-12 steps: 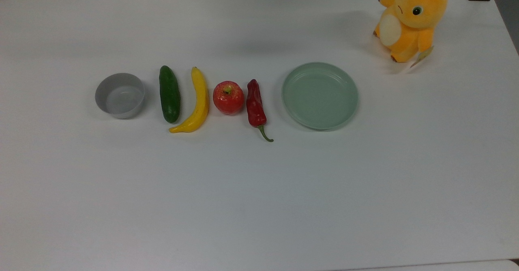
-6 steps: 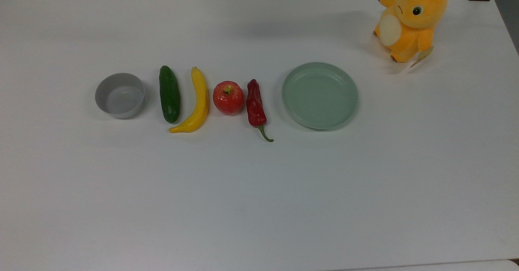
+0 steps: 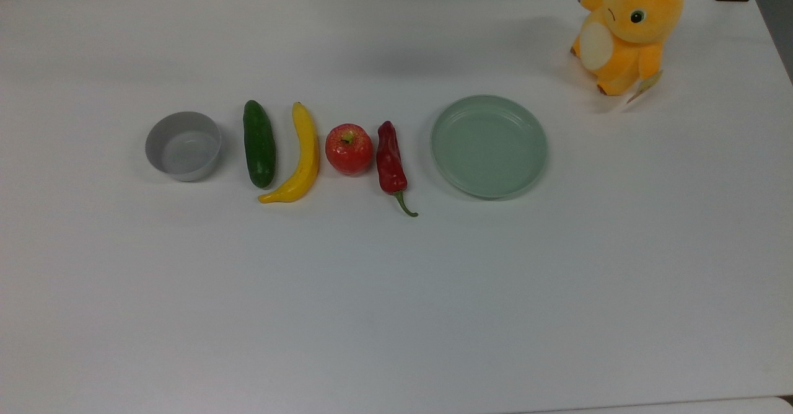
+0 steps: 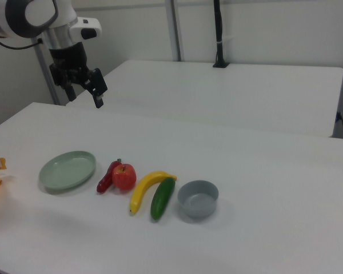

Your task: Red apple placed in the center of the desktop

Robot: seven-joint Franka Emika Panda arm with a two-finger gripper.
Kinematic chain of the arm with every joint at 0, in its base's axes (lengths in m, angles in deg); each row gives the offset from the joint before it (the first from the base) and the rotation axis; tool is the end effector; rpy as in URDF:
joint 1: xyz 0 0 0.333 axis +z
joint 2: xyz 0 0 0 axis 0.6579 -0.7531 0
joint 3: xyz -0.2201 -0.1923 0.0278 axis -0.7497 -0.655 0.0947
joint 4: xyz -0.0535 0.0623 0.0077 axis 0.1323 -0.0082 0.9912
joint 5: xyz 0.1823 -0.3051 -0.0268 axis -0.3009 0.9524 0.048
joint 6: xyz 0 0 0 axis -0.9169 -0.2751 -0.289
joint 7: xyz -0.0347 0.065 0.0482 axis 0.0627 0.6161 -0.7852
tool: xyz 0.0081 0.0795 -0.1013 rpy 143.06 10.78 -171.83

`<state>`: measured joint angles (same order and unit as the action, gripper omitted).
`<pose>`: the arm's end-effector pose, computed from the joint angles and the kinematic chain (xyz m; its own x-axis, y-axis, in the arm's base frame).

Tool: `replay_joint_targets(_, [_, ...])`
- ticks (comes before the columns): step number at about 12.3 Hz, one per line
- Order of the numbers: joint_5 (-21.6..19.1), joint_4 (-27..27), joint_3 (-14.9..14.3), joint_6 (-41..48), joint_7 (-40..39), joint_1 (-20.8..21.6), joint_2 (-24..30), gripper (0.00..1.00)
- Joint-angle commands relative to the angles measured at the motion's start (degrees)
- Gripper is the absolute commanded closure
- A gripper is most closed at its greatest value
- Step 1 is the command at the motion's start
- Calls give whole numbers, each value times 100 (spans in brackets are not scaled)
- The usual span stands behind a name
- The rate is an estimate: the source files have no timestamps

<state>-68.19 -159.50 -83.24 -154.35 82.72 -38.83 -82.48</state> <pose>0.5185 0.0382 0.5889 0.9951 0.0090 0.0986 0.0131 -0.9991 -0.0410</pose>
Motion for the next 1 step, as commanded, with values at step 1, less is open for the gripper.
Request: replay_joint_targets(1, [-95,-145,43,-128,-23,-29,99,0])
